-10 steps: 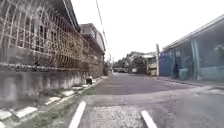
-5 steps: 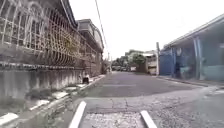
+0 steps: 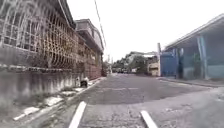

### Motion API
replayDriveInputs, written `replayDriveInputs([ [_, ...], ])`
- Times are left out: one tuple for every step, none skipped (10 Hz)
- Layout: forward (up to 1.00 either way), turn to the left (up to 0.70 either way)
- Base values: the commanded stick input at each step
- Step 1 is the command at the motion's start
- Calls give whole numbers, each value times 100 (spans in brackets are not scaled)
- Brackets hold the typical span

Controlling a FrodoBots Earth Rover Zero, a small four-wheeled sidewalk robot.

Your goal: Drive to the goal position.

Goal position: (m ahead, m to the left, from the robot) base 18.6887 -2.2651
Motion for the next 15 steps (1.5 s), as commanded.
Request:
replayDriveInputs([
  [70, 0],
  [70, 0],
  [70, 0],
  [70, 0],
  [70, 0],
  [70, 0],
  [70, 0],
  [70, 0],
  [70, 0],
  [70, 0],
  [70, 0],
  [70, 0],
  [70, 0],
  [70, 0],
  [70, 0],
])
